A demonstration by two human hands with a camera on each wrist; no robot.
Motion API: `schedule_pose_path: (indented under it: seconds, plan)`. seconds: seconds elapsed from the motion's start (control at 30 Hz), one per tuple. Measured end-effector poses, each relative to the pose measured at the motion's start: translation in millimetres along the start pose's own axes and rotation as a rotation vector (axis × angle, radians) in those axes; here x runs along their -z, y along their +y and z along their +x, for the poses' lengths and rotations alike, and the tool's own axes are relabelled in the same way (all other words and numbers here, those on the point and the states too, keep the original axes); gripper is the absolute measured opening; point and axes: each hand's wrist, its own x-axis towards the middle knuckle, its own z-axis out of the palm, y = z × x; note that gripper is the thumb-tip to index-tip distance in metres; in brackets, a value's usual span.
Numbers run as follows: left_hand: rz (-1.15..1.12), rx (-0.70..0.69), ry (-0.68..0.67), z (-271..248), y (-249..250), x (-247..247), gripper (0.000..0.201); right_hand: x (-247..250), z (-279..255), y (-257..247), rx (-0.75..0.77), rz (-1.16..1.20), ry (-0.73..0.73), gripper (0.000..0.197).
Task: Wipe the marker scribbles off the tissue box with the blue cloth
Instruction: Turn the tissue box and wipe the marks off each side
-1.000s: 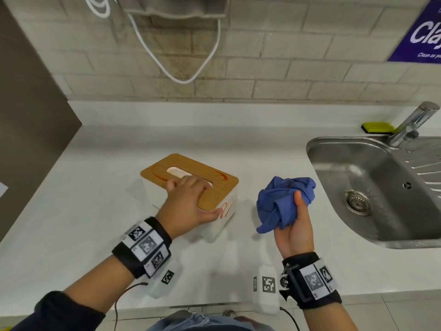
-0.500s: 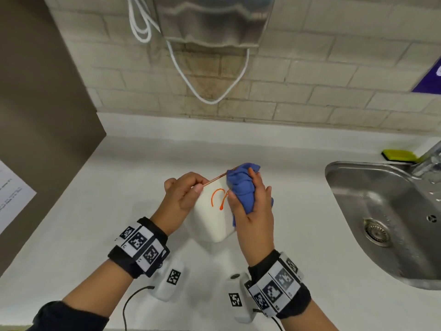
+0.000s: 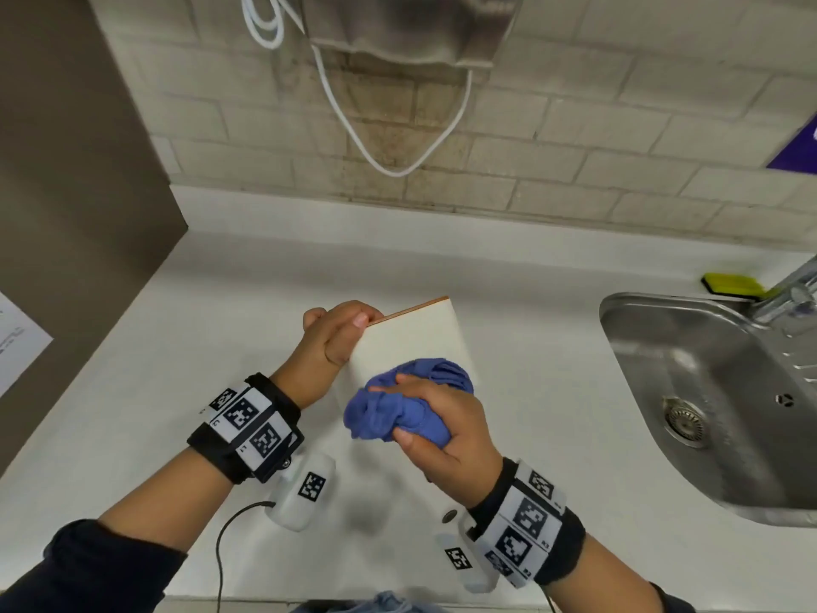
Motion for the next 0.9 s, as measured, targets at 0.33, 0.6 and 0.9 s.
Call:
schedule_pose_path:
  seconds: [0.33,0.6,0.9]
  plan:
    - [0.035,0.010,-0.032,0.9,-6.2,1.0,0.040,58.2,-13.4,-10.7,-0.278,0.428,0.089,0.030]
    - [0.064,0.009,-0.052,-5.7,-5.7,-3.0,0.041,62.9,14.5,-2.1,-0.279,0.843,0.589,0.058]
    - [0.062,-0.008,-0.039,-8.7,6.8,-2.1,0.038,9.1,-5.8,-10.4,-0.245,0.342,0.253,0.054]
